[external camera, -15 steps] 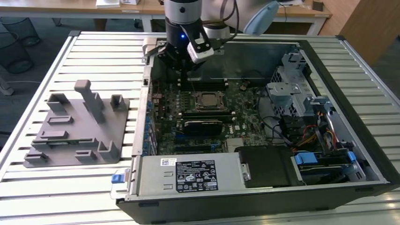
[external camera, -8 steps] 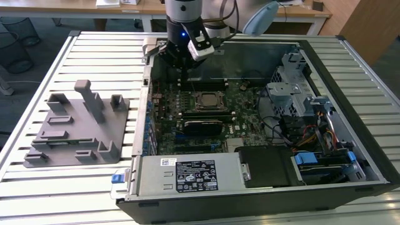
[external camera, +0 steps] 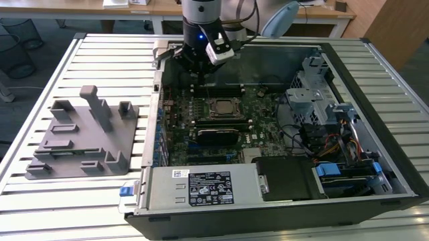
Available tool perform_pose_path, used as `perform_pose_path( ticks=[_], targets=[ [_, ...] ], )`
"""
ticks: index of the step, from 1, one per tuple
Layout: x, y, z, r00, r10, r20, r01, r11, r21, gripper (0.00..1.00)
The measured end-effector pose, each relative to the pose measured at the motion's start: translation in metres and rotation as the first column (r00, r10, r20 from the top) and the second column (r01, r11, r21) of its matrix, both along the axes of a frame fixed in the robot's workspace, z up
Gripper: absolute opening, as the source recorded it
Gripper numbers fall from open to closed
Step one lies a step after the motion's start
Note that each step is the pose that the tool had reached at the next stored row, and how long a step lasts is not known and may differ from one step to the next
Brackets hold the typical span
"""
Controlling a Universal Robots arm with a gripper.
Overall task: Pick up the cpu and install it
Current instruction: 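Install the first cpu locking lever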
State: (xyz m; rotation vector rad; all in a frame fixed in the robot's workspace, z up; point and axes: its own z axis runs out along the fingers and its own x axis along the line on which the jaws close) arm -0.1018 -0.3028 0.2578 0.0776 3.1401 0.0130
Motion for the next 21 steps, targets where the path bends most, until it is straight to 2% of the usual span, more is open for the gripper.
perform_pose_path(
  ticks=[13, 14, 16, 17, 21],
  targets=[
    [0.023, 0.0005, -0.0022, 1.0000, 0.000, 0.0002, 0.000, 1.0000, 0.0004, 0.11],
    [0.024, 0.0004, -0.0027, 1.0000, 0.000, 0.0000, 0.000, 1.0000, 0.0040, 0.11],
    [0.026, 0.0003, -0.0036, 1.0000, 0.000, 0.0000, 0.000, 0.9997, 0.0245, 0.11],
    [0.026, -0.0001, -0.0044, 1.0000, 0.000, 0.0001, 0.000, 0.9996, 0.0294, 0.11],
    [0.026, -0.0021, -0.0068, 1.0000, 0.001, 0.0003, -0.001, 0.9995, 0.0321, 0.11]
  ],
)
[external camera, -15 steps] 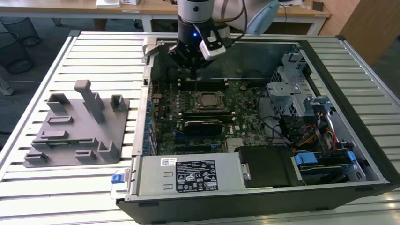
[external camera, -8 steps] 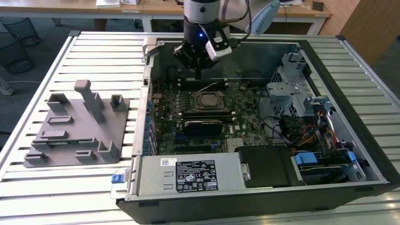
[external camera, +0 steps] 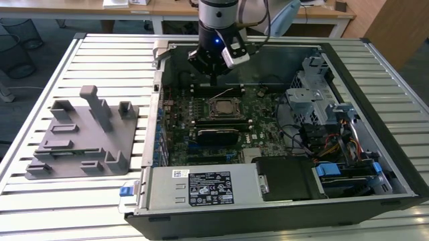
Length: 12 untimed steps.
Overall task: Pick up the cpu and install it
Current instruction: 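Install the first cpu locking lever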
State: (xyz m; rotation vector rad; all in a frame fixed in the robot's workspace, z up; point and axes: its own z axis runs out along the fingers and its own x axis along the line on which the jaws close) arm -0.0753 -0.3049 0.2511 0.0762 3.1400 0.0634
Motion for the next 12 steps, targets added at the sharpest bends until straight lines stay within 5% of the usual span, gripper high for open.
perform_pose_path(
  ticks=[3, 12],
  targets=[
    [0.0006, -0.0011, -0.0013, 1.0000, 0.001, 0.0001, -0.001, 0.9999, 0.0103, 0.11],
    [0.0040, -0.0020, -0.0069, 0.9993, 0.036, -0.0001, -0.036, 0.9993, 0.0103, 0.11]
  ],
)
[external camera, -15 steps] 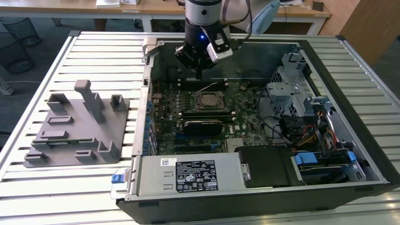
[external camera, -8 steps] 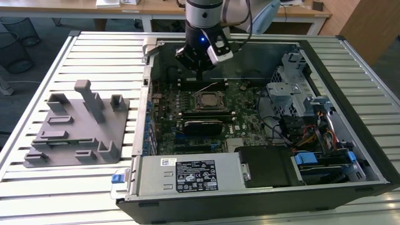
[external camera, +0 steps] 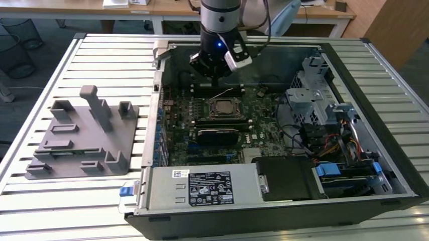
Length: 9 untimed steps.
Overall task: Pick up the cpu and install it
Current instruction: 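Install the first cpu locking lever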
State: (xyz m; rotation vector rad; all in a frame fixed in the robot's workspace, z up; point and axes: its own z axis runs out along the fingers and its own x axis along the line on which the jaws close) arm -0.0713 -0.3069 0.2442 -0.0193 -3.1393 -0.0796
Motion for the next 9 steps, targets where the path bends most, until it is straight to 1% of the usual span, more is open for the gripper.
perform_pose_path(
  ticks=[5, 9],
  targets=[
    [0.010, 0.0000, -0.0032, 1.0000, 0.000, -0.0007, 0.000, 1.0000, 0.0001, 0.11],
    [0.016, 0.0000, -0.0059, 1.0000, 0.000, -0.0012, 0.000, 1.0000, 0.0001, 0.11]
  ],
)
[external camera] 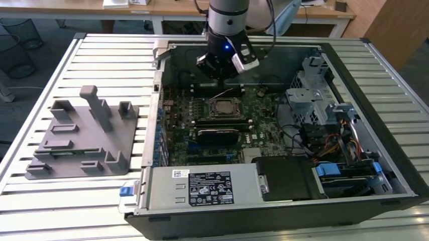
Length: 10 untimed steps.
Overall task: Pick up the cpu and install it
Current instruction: 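Install the first cpu locking lever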
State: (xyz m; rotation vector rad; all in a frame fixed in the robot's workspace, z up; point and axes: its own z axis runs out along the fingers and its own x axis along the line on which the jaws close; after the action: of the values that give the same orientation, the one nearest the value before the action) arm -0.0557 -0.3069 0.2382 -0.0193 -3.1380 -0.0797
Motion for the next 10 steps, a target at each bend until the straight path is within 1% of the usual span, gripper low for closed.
perform_pose_path(
  ticks=[5, 10],
  targets=[
    [0.0029, 0.0000, -0.0036, 0.9999, 0.016, 0.0000, -0.016, 0.9999, -0.0001, 0.11],
    [0.0087, 0.0005, -0.0080, 0.9998, 0.017, -0.0001, -0.017, 0.9998, -0.0022, 0.11]
  ],
)
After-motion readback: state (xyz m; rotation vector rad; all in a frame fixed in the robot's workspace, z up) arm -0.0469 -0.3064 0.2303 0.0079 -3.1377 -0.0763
